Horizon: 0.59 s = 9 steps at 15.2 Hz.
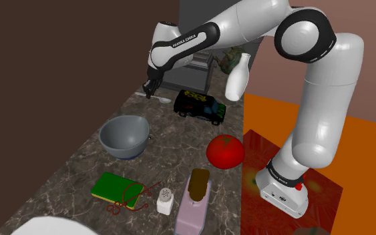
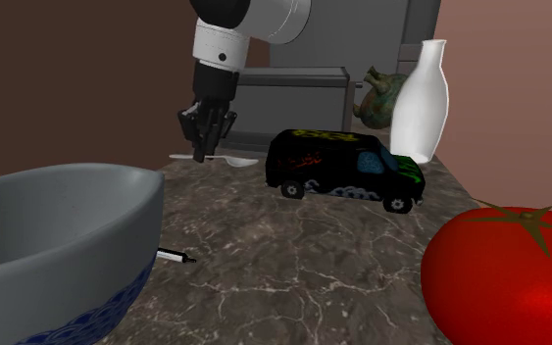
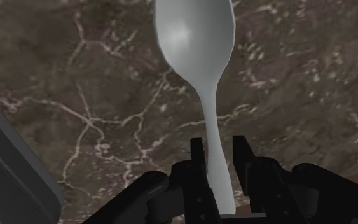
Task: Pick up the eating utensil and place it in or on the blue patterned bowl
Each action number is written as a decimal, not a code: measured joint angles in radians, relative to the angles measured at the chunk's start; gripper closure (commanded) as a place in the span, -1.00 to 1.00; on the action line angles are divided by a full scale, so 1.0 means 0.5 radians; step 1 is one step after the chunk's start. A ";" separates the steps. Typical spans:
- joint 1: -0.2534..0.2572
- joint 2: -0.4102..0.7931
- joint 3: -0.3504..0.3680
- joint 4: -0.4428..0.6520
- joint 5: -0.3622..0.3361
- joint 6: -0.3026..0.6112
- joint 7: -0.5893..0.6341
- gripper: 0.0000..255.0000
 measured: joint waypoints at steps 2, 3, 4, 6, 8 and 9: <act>0.000 -0.021 -0.001 0.021 -0.003 -0.041 0.006 1.00; -0.002 -0.041 -0.001 0.022 -0.002 -0.063 0.006 1.00; -0.001 -0.052 -0.001 0.036 -0.004 -0.087 0.012 1.00; -0.002 -0.066 -0.003 0.073 -0.009 -0.137 0.019 1.00; -0.006 -0.086 -0.005 0.102 -0.010 -0.188 0.020 1.00; -0.005 -0.102 -0.004 0.105 -0.011 -0.206 0.026 1.00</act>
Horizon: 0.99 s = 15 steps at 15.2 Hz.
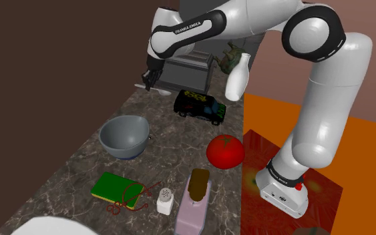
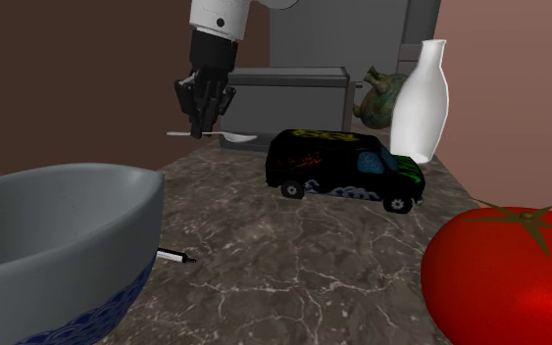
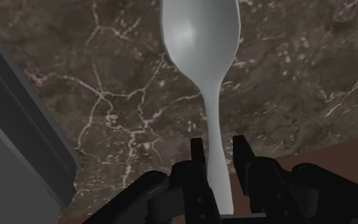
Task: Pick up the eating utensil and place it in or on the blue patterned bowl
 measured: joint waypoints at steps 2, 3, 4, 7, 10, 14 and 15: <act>0.000 -0.019 0.000 0.025 -0.002 -0.043 0.007 1.00; -0.001 -0.030 -0.001 0.040 -0.003 -0.070 0.009 1.00; -0.001 -0.038 -0.001 0.055 -0.005 -0.092 0.012 1.00; -0.003 -0.051 -0.003 0.116 -0.009 -0.166 0.019 1.00; -0.002 -0.071 -0.003 0.164 -0.014 -0.233 0.032 1.00; 0.001 -0.095 -0.003 0.248 -0.021 -0.340 0.051 1.00; -0.003 -0.100 -0.005 0.273 -0.021 -0.370 0.049 1.00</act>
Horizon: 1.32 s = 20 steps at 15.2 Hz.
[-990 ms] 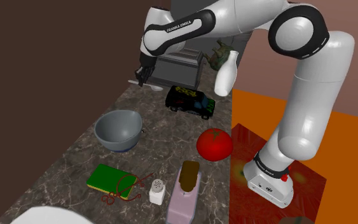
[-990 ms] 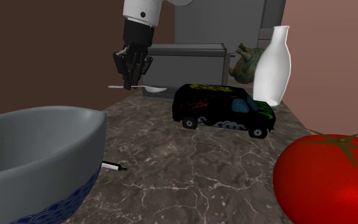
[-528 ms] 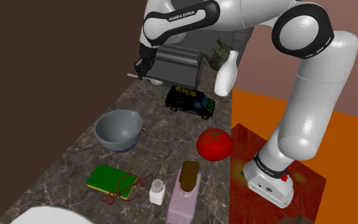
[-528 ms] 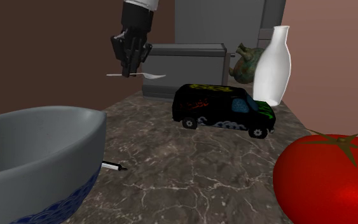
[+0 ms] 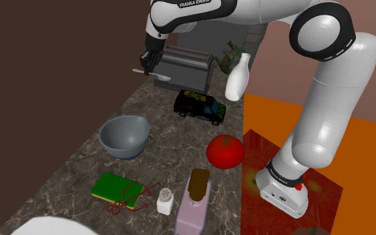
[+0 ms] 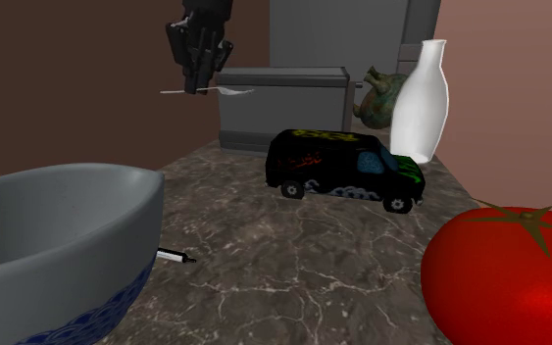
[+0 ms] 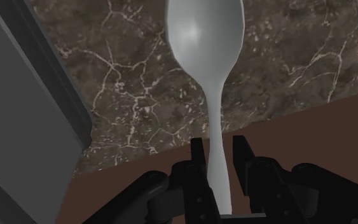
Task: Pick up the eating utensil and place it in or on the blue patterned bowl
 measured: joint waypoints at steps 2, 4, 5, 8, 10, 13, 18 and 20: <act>0.002 0.002 0.000 0.049 -0.005 -0.046 0.010 1.00; -0.001 -0.020 -0.001 0.069 -0.003 -0.089 0.012 1.00; 0.000 -0.014 -0.001 0.105 -0.007 -0.118 0.017 1.00; 0.028 -0.071 0.015 0.054 -0.015 -0.117 0.065 1.00; 0.070 -0.126 0.040 -0.017 -0.028 -0.094 0.134 1.00; 0.140 -0.217 0.087 -0.139 -0.049 -0.049 0.257 1.00; 0.265 -0.300 0.181 -0.206 -0.103 -0.042 0.496 1.00; 0.308 -0.368 0.217 -0.290 -0.112 -0.018 0.580 1.00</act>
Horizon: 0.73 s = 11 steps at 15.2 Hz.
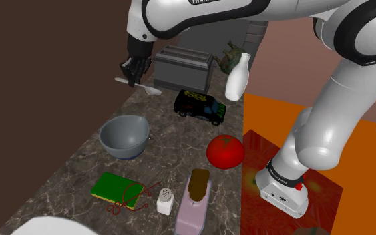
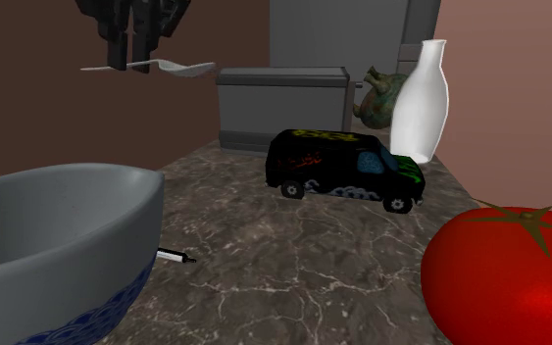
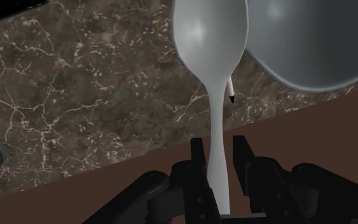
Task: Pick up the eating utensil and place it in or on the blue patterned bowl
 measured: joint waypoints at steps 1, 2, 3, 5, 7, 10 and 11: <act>0.024 -0.014 0.021 -0.018 -0.010 0.007 0.049 1.00; 0.046 -0.021 0.040 -0.036 -0.021 0.021 0.094 1.00; 0.066 -0.035 0.058 -0.045 -0.029 0.019 0.136 1.00; 0.115 -0.032 0.102 -0.021 -0.058 0.002 0.240 1.00; 0.158 -0.045 0.140 -0.050 -0.079 0.021 0.330 1.00; 0.233 -0.040 0.209 -0.023 -0.126 0.004 0.492 1.00; 0.246 -0.032 0.220 -0.034 -0.137 0.024 0.521 1.00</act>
